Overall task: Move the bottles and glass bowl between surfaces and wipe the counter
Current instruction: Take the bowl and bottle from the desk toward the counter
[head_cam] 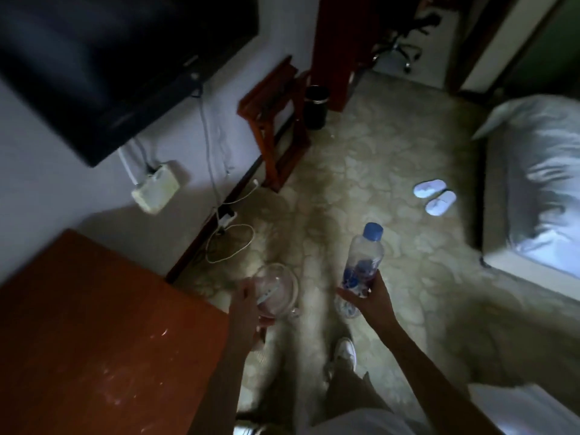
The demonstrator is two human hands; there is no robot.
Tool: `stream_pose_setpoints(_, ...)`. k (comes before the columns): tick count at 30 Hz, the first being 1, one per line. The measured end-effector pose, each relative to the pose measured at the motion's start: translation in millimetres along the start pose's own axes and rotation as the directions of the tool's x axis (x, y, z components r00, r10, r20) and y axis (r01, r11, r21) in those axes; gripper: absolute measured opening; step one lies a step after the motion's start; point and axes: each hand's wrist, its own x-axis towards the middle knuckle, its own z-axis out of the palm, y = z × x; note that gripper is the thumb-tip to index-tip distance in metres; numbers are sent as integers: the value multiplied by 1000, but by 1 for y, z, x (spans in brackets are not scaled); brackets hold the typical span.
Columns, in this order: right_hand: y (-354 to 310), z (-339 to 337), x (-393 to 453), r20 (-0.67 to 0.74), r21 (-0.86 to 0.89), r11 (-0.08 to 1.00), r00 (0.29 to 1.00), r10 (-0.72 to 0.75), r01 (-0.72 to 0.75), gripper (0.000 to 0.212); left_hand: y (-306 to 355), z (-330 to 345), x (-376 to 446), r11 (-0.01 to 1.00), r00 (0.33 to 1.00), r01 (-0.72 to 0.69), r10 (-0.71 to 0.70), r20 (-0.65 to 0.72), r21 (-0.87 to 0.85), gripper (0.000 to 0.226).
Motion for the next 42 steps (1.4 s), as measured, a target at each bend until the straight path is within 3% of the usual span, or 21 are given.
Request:
stream_pose_setpoints(5, 29, -83, 49, -88, 54, 998, 996, 30, -25, 79, 37, 125, 20, 996, 993, -8, -3, 120, 91, 23)
stream_pose_setpoints(9, 41, -164, 108, -174, 74, 996, 982, 68, -56, 60, 75, 231, 35, 998, 982, -26, 16, 186, 52, 25)
stream_pose_setpoints(14, 44, -254, 173, -293, 99, 993, 952, 90, -64, 57, 117, 339, 47, 998, 968, -39, 24, 251, 55, 26)
stream_pose_setpoints(24, 74, -321, 323, -405, 189, 970, 887, 220, -154, 59, 191, 511, 173, 977, 939, -47, -28, 342, 207, 25)
stream_pose_setpoints(28, 56, -363, 417, -485, 212, 966, 843, 233, -145, 62, 243, 597, 232, 974, 916, -37, -58, 397, 226, 24)
stream_pose_setpoints(33, -13, -428, 547, -492, 167, 982, 856, 158, -85, 60, 350, 681, 295, 971, 889, -74, -40, 457, 229, 17)
stream_pose_setpoints(42, -75, -472, 761, -465, 286, 954, 857, 221, -91, 67, 473, 814, 417, 973, 912, -44, -53, 407, 227, 20)
